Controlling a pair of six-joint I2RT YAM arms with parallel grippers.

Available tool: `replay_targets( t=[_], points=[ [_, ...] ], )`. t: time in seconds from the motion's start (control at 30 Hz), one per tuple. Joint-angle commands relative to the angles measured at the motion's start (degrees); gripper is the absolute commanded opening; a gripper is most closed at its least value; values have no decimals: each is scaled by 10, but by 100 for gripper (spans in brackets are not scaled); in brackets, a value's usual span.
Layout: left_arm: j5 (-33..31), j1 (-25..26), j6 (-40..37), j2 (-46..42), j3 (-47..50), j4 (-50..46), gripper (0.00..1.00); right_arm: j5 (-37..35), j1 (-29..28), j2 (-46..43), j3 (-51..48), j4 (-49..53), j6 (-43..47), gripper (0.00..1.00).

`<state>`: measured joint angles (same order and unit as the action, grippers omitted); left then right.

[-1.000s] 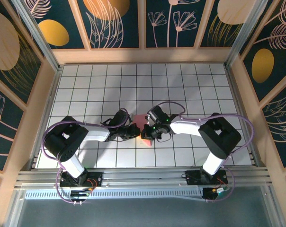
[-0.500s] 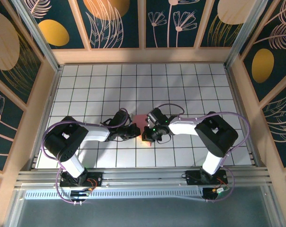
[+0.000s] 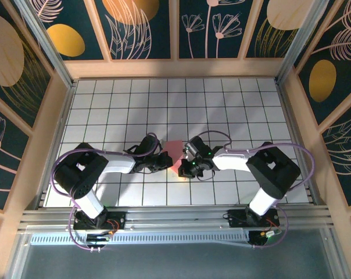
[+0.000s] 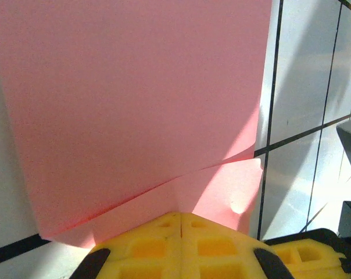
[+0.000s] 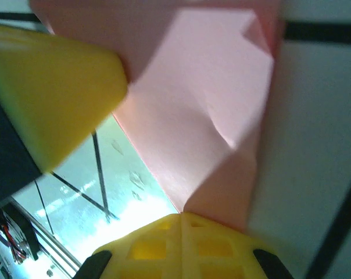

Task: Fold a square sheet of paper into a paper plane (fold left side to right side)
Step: Third fold the triangle at the center of the table.

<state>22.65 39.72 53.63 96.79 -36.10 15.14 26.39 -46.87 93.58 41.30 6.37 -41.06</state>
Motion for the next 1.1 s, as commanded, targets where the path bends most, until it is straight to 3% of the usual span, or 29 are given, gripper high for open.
replay_targets(
  t=[0.0,0.33,0.53,0.77,0.9,1.07],
  points=[
    [-38,-1,-10,10,3,-61,0,-15,-5,-23,-26,74,-1,0],
    [-34,-1,-8,10,1,-62,0,-23,3,-72,-55,104,3,0],
    [-14,14,19,8,3,-31,0,-25,44,-139,-43,94,31,0],
    [-3,47,78,27,1,36,0,-10,135,-215,-80,11,75,21],
    [-18,47,87,-3,-5,35,1,-20,145,-212,-79,-6,114,29],
    [-46,41,62,-49,-28,-7,14,-8,141,-179,-82,-32,145,32]
  ],
)
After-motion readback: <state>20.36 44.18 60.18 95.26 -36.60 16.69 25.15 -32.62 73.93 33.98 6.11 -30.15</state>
